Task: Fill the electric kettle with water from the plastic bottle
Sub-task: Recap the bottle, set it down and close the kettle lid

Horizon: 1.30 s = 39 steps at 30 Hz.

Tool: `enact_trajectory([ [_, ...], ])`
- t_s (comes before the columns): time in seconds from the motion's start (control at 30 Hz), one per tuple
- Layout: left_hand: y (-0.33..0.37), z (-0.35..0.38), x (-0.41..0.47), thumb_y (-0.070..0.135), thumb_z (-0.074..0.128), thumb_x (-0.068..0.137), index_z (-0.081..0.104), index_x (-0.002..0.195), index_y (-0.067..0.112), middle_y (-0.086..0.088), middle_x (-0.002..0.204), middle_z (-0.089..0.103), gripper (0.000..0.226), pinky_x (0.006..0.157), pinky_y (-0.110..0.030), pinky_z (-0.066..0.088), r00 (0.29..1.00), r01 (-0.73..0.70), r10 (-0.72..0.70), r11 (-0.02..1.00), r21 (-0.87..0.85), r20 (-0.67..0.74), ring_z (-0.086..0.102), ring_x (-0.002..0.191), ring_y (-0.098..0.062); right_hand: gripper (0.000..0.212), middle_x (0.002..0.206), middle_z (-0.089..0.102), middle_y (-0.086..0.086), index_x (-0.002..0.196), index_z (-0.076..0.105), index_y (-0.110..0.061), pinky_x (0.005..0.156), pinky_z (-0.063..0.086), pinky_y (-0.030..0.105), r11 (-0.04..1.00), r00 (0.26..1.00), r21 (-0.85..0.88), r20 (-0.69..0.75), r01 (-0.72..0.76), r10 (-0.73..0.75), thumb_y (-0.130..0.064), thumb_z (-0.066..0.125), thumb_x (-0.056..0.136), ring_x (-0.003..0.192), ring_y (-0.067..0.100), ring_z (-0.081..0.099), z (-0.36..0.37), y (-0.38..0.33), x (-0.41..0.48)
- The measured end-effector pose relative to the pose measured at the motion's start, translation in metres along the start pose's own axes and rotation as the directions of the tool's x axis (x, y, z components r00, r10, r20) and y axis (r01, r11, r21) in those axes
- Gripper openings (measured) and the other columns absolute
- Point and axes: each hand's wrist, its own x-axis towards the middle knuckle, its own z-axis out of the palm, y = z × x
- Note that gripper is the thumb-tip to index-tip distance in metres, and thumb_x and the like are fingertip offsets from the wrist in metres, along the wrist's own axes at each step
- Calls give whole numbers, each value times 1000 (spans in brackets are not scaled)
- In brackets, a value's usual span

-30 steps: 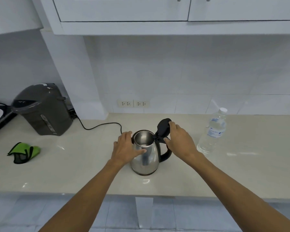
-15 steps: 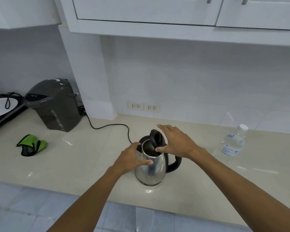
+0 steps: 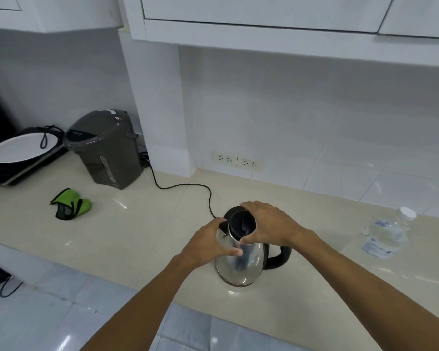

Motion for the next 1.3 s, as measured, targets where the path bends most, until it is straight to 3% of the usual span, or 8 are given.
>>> enact_trajectory([
  [0.17,-2,4,0,73,93,54,50,147,34,15,135,64,109,112,-37,51,1000,-13,12,999,-31,-18,58,130,-10,107,134,56,-3,148,38,-25,97,50,38,1000,1000,15,-12,8,-8,-65,81,59,120,22,53,7,5,5],
  [0.33,-5,5,2,73,92,53,52,145,34,16,131,66,108,110,-39,53,999,-27,26,999,-30,-36,61,126,-10,104,133,55,-4,145,41,-25,95,49,35,998,999,60,-46,8,-5,-59,86,59,115,22,51,14,8,9],
  [0.53,-6,6,4,65,96,59,52,143,33,16,128,67,100,104,-31,53,998,-42,41,999,-14,-57,62,120,-6,107,136,54,-4,146,38,-25,95,50,42,999,1000,48,-14,-8,9,-56,89,57,119,24,50,12,6,14],
  [0.7,-4,6,3,63,96,60,53,141,33,17,125,67,96,99,-27,51,998,-38,38,999,-6,-57,60,117,-2,110,141,52,-3,148,35,-24,92,48,40,1000,1000,-2,23,-19,19,-55,90,58,125,27,48,9,3,18],
  [1.0,2,6,-1,58,98,63,53,138,35,19,126,66,90,101,-26,49,998,-28,28,1000,-8,-59,59,119,1,112,140,50,-3,150,31,-27,90,49,41,1000,999,-13,31,-23,23,-61,87,58,127,26,48,6,6,12],
  [1.17,4,8,-2,44,98,71,48,142,32,15,133,61,88,103,-26,44,999,-15,13,999,-44,-52,54,126,-9,111,138,53,-2,147,35,-31,97,49,41,986,994,128,-2,-109,110,-62,87,55,125,23,53,1,34,-8],
  [1.3,0,13,-5,40,99,72,39,151,29,15,137,54,100,106,-26,39,997,6,-14,993,-115,-76,48,131,-7,104,140,54,3,148,37,-27,101,48,38,953,981,234,16,-190,192,-47,92,62,122,20,55,13,63,-31],
])
